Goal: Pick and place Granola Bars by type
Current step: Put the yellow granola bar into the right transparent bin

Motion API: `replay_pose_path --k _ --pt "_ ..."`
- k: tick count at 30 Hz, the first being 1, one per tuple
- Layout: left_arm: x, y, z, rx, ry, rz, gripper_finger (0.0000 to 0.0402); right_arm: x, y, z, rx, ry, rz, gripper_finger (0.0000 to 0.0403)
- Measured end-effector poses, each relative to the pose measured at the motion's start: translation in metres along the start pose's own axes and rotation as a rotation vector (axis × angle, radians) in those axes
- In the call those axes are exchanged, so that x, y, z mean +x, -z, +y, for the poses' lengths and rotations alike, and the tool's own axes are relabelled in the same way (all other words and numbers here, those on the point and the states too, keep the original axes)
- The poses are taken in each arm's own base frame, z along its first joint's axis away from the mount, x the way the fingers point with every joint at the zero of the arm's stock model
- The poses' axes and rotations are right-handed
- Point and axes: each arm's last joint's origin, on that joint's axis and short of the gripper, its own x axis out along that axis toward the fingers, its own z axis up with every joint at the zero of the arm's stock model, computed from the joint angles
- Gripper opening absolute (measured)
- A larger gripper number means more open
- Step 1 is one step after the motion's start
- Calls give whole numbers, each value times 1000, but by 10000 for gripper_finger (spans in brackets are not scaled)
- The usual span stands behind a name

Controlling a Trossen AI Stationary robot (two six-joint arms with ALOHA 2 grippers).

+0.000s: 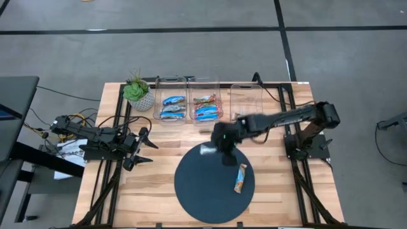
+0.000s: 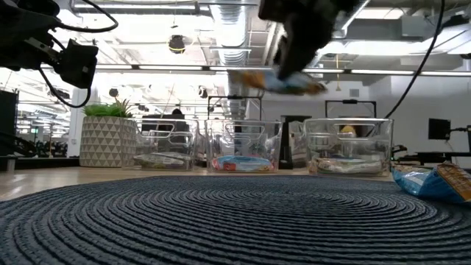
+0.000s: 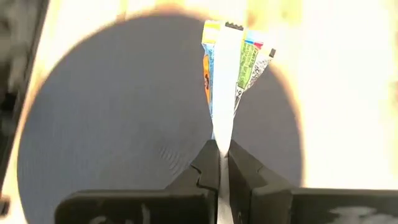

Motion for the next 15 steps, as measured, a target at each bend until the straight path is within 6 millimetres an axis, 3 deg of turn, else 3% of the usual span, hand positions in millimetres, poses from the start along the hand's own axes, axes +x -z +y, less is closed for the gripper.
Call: replay_pose_path --k 8,15 --pt "0 0 0 0 0 0 274 -55 -23 -57 81 155 -151 0" --pt "0 0 0 0 0 0 274 -93 -27 -107 152 281 -206 0"
